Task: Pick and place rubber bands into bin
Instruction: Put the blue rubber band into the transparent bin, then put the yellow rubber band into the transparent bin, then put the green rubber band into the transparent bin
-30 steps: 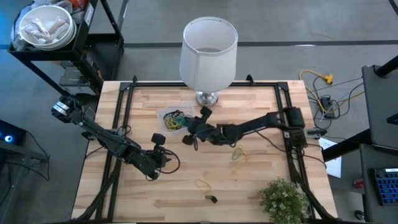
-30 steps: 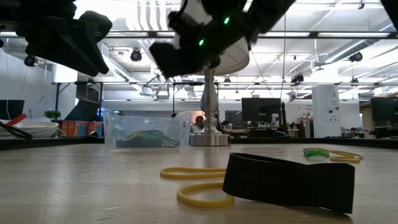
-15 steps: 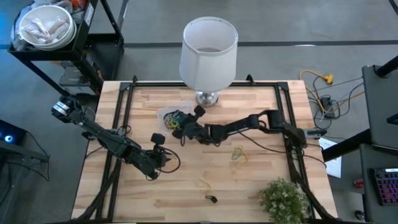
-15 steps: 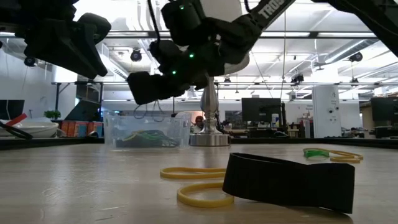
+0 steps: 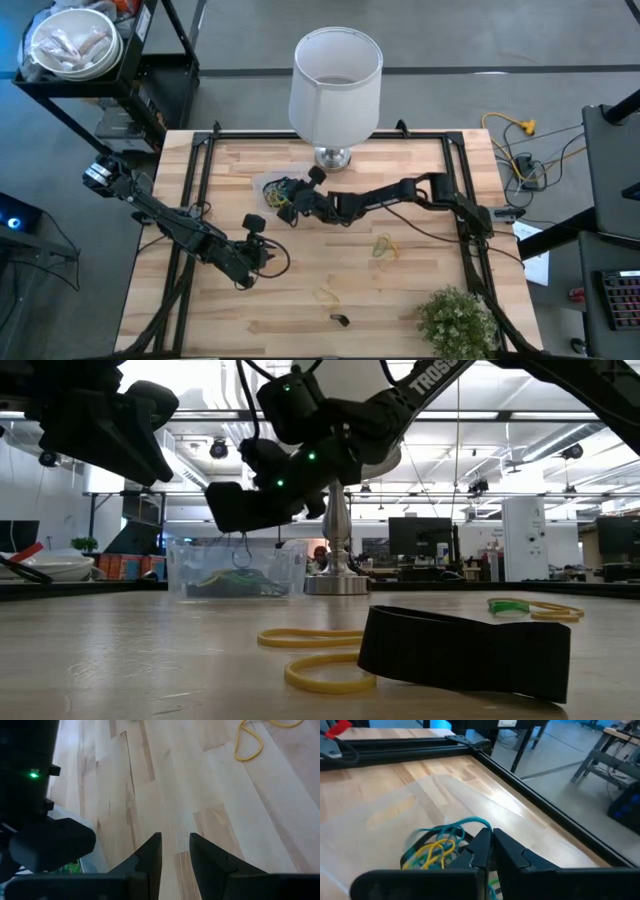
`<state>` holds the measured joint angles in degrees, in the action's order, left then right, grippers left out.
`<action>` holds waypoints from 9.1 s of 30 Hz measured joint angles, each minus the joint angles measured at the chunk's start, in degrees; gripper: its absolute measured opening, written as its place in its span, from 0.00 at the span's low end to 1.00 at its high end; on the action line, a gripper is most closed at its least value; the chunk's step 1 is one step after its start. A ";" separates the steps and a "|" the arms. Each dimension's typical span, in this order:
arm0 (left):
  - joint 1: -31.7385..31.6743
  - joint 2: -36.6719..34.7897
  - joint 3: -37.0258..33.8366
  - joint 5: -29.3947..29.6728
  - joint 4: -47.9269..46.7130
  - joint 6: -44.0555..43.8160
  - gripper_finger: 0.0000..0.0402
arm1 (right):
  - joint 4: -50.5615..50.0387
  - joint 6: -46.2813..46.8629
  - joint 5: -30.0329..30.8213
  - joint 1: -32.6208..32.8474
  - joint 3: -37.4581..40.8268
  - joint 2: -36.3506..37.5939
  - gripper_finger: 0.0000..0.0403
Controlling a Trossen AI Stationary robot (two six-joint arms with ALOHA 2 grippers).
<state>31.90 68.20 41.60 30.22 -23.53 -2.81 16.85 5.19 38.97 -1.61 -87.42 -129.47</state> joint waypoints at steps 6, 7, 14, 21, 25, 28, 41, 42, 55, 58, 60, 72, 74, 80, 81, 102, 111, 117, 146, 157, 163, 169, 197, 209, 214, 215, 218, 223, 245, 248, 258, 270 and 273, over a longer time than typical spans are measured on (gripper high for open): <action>0.00 0.00 0.00 0.00 0.02 0.00 0.21 | 0.02 -1.93 -0.35 -0.08 0.00 0.02 0.14; 0.00 0.00 0.00 0.00 0.02 0.00 0.21 | 0.06 -2.08 -0.40 -0.06 0.00 0.02 0.16; 0.02 0.00 0.00 0.00 0.02 0.00 0.21 | 0.06 -2.19 -0.44 -0.06 0.00 0.02 0.31; 0.02 0.00 0.00 0.00 0.02 0.00 0.21 | 0.01 -2.43 -0.44 -0.06 0.00 0.02 0.37; 0.02 0.00 0.00 0.00 0.01 0.00 0.21 | -0.35 -4.02 -0.44 0.08 0.00 0.02 0.38; 0.02 0.00 0.00 0.00 0.01 0.00 0.21 | -0.48 -7.38 -0.42 0.80 0.02 0.12 0.38; 0.00 0.00 -0.11 -0.04 -0.22 -1.31 0.21 | -10.87 -23.13 0.11 7.36 -0.22 4.08 0.37; 0.00 0.00 -0.13 -0.04 -0.18 -1.33 0.21 | -12.96 -23.60 0.13 7.89 -0.22 4.66 0.36; 0.00 0.00 -0.55 -0.09 0.00 -1.38 0.21 | -61.69 0.45 -1.74 15.09 -0.22 14.09 0.33; 0.00 0.00 -0.55 -0.09 0.16 -1.37 0.21 | -70.85 11.00 -6.45 17.32 -0.20 15.43 0.33; 0.00 0.00 -0.55 -0.09 0.22 -1.36 0.21 | -74.43 16.04 -9.01 18.89 0.00 15.93 0.33; 0.00 0.00 -0.72 -0.04 0.23 -0.86 0.21 | -76.51 22.15 -17.40 25.79 2.48 16.02 0.31; 0.02 0.00 -0.72 0.00 0.25 -0.84 0.21 | -76.59 23.57 -18.23 26.38 3.93 16.02 0.31; 0.00 0.46 -0.79 -2.43 2.54 0.06 0.21 | -76.57 28.51 -19.53 27.78 8.26 16.00 0.30; 0.00 1.06 -0.88 -4.72 4.50 1.55 0.21 | -76.56 29.62 -19.54 28.00 8.84 16.04 0.30; -6.10 33.36 10.95 -27.55 33.57 25.71 0.21 | -75.89 42.86 -17.82 31.88 11.32 16.22 0.27; -8.47 40.51 15.02 -36.69 33.45 25.33 0.21 | -75.61 42.88 -16.01 34.12 11.34 16.22 0.26; -11.22 41.98 15.80 -40.48 33.48 20.54 0.21 | -75.36 42.88 -15.34 34.89 11.34 16.22 0.25; -14.05 41.70 15.57 -45.89 18.24 15.76 0.17 | -74.82 42.86 -14.90 35.00 11.15 16.24 0.22; -14.23 41.77 15.40 -44.94 14.87 18.14 0.01 | -74.80 42.86 -14.95 35.00 11.15 16.24 0.20; -14.03 39.80 15.37 -39.66 13.13 18.20 0.00 | -74.82 42.86 -14.94 35.02 11.15 16.24 0.19; -11.93 35.35 14.71 -31.22 11.80 19.18 0.00 | -74.82 42.86 -14.94 35.02 11.15 16.24 0.19; 1.05 16.56 5.68 31.91 13.05 22.20 0.00 | -73.80 42.62 -13.34 35.00 11.28 16.24 0.18; -1.28 6.91 5.73 33.48 14.16 30.80 0.00 | -73.40 42.40 -13.32 35.00 11.30 16.24 0.16; -4.18 1.57 5.50 33.78 14.07 34.31 0.00 | -73.21 42.37 -13.32 34.98 11.30 16.24 0.16; -4.84 0.52 5.21 33.75 14.07 34.83 0.00 | -73.23 42.36 -13.32 34.99 11.30 16.24 0.16; -7.61 -2.16 4.16 32.73 14.21 36.07 0.00 | -73.16 42.12 -13.32 35.00 11.32 16.24 0.16; -12.67 -5.47 1.49 27.44 14.08 36.20 0.00 | -73.05 42.10 -13.32 34.98 11.37 16.24 0.16; -30.50 -5.51 -6.38 9.98 18.63 31.75 0.00 | -72.79 42.14 -13.32 34.98 11.32 16.24 0.15; -31.18 -5.51 -6.38 9.90 18.84 30.17 0.00 | -72.74 42.16 -13.34 34.98 11.32 16.24 0.15; -31.67 -5.51 -6.38 8.31 18.27 28.65 0.21 | -72.29 42.16 -13.34 34.96 11.34 16.24 0.15; -25.98 -5.55 -7.26 -5.72 18.23 16.95 0.29 | -72.35 41.36 -13.35 34.98 11.37 16.24 0.14; -22.62 -5.55 -8.19 -6.84 18.44 15.55 0.29 | -72.84 41.88 -13.35 34.98 11.55 16.24 0.14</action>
<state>9.28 62.65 33.42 23.38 -5.09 12.75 -55.99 47.07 25.62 33.36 -75.87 -113.23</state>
